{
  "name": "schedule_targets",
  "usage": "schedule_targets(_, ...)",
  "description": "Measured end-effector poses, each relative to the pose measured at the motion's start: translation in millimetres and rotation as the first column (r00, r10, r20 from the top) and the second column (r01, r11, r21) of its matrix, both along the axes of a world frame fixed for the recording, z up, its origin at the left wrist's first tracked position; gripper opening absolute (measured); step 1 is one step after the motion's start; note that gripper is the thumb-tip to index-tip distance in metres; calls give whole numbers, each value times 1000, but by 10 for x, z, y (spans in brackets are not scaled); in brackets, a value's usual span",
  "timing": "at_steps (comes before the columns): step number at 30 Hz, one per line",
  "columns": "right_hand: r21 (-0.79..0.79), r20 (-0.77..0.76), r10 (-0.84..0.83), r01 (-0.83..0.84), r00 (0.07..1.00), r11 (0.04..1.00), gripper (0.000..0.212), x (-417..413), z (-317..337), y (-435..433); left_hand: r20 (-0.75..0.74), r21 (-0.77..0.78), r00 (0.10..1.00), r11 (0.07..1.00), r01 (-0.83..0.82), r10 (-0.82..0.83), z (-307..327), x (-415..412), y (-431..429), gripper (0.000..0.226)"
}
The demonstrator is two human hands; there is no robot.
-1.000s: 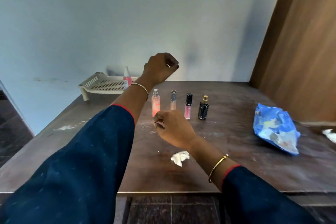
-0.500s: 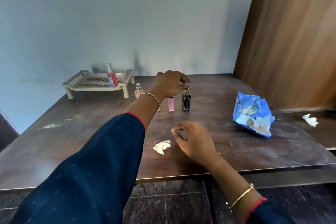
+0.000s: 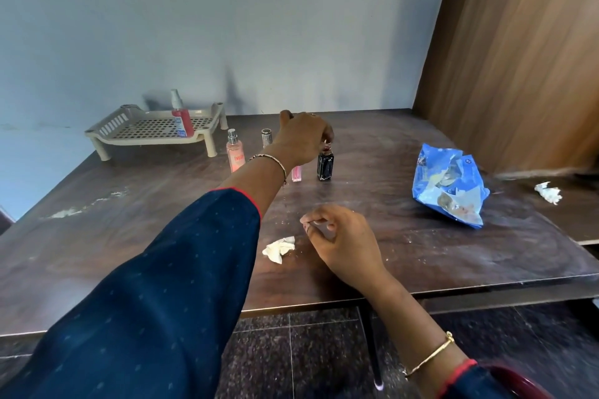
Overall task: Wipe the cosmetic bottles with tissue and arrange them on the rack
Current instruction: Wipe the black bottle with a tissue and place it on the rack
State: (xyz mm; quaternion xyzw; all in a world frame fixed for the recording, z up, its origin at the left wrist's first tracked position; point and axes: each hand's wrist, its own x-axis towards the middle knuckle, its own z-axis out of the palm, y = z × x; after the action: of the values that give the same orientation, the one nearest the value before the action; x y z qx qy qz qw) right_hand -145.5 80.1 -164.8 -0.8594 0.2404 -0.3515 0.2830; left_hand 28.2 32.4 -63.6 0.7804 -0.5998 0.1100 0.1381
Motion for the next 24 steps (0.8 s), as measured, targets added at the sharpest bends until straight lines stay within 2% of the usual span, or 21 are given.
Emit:
schedule_targets(5, 36, -7, -16, 16, 1000, 999, 7, -51, 35, 34, 34, -18, 999, 999, 31, -31, 6, -52, 74, 18)
schedule_targets(12, 124, 25, -41, 38, 999, 992, 5, -92, 81, 131, -142, -53, 988, 997, 60, -67, 215, -102, 455, 13)
schedule_targets(15, 124, 38, -46, 41, 998, 991, 7, -89, 109, 175, -150, -38, 986, 997, 62, -67, 259, -63, 747, 14)
schedule_targets(18, 78, 2, -52, 51, 999, 996, 9, -69, 147, 218, -141, -58, 988, 997, 54, -62, 225, 14, 1064, 13)
schedule_targets(21, 79, -40, 13, -10, 999, 997, 12, -12, 196, 279, -201, -74, 978, 997, 33, -48, 152, 96, 1338, 11)
schedule_targets(24, 29, -188, 97, -94, 977, 995, 24, 99, 211, 346, -274, -69, 961, 998, 11, -29, 64, 189, 1500, 12)
